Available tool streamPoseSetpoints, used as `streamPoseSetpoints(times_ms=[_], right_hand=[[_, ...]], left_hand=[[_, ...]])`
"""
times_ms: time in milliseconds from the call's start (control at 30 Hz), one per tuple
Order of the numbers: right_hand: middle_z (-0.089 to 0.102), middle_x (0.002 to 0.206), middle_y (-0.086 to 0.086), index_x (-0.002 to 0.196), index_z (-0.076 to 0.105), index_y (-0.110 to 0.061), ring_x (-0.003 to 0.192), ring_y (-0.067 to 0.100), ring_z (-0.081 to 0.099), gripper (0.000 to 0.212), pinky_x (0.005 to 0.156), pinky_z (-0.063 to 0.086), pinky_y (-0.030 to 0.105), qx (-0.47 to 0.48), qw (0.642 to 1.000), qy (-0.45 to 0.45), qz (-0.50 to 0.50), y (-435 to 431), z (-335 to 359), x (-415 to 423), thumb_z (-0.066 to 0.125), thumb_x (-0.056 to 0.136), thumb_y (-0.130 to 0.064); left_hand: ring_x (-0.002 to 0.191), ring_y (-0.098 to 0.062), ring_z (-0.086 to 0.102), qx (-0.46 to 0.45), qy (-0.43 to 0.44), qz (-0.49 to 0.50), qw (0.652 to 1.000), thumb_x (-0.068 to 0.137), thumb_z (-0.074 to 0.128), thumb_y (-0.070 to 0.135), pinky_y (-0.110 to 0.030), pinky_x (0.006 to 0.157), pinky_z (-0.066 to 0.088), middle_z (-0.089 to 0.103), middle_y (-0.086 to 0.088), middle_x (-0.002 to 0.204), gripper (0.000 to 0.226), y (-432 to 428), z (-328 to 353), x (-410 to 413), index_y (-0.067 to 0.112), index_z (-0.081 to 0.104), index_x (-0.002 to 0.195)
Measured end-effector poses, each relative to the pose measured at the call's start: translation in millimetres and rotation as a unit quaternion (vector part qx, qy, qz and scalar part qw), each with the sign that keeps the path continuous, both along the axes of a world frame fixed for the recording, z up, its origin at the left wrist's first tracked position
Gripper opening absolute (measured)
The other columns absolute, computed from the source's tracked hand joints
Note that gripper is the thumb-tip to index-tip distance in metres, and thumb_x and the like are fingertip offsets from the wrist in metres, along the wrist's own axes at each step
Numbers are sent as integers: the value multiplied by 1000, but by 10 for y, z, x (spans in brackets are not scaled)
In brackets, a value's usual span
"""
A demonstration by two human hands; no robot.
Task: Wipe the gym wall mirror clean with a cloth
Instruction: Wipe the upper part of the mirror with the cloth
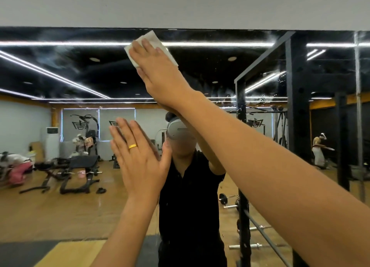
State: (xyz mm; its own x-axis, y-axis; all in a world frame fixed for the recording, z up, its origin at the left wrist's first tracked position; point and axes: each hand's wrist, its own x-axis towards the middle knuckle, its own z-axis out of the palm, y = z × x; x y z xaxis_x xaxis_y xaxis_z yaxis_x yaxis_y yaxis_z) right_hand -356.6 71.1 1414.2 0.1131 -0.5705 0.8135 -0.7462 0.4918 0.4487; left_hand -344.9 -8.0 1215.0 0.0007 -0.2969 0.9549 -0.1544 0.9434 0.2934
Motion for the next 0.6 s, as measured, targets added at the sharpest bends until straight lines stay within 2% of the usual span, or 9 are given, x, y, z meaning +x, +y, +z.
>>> streamPoseSetpoints(times_ms=[67,167,233,300,333,367,433,500,600], right_hand=[[26,168,8,160,26,-10,157,23,18,56,126,12,33,29,999,36,0,-141,-47,44,44,108,-13],[22,170,5,162,24,-13,158,21,15,57,125,5,30,94,993,75,-1,-359,-137,114,43,108,-13],[26,169,7,160,29,-13,156,22,20,51,123,8,27,121,992,27,40,-399,-156,200,39,111,-15],[41,160,12,156,39,-11,141,24,44,45,110,27,19,108,980,-96,135,-349,-181,289,40,111,-14],[50,150,14,154,43,-9,122,19,57,43,96,37,13,81,969,-146,184,-302,-213,312,41,111,-13],[58,139,15,153,45,-9,101,11,60,42,83,43,10,41,957,-182,222,-243,-262,322,42,111,-13],[63,126,14,152,46,-11,83,5,57,41,66,47,10,-57,934,-226,271,-64,-387,296,41,111,-17],[63,124,8,150,48,-13,88,3,57,40,69,50,11,-167,900,-257,311,249,-507,252,39,112,-22],[61,118,-11,149,50,-19,100,-4,60,39,88,57,22,-344,830,-289,330,897,-612,159,37,112,-27]], left_hand=[[158,-39,-7,0,-1,-1,1000,101,37,59,-49,128,-5,-4,-22,171,91,-6,-15,4,0,5,163],[158,-40,-6,-2,-4,-2,1000,102,36,59,-50,127,-3,-3,-22,171,90,-8,-23,4,0,6,163],[158,-39,-8,0,-12,-3,1000,102,35,60,-50,127,-3,-6,-21,171,91,-14,-8,2,1,4,163],[158,-40,-9,-1,-18,-2,1000,102,36,59,-52,127,-3,-7,-21,171,91,-21,-2,4,2,2,163],[158,-40,-9,-3,-19,-2,1000,102,36,59,-52,127,-3,-7,-21,171,91,-24,-3,8,2,2,164],[158,-39,-9,-4,-20,-2,1000,102,37,58,-51,127,-4,-8,-21,171,91,-28,-5,13,2,1,164],[158,-39,-10,-4,-22,-1,1000,102,35,59,-50,127,-5,-9,-21,171,90,-45,-12,21,3,0,164],[158,-38,-11,-4,-26,5,1000,102,31,61,-50,127,-6,-9,-21,171,90,-53,-23,25,3,0,164],[158,-37,-13,-7,-34,12,999,101,26,63,-50,128,-5,-13,-20,171,91,-56,-37,24,3,-2,164]])
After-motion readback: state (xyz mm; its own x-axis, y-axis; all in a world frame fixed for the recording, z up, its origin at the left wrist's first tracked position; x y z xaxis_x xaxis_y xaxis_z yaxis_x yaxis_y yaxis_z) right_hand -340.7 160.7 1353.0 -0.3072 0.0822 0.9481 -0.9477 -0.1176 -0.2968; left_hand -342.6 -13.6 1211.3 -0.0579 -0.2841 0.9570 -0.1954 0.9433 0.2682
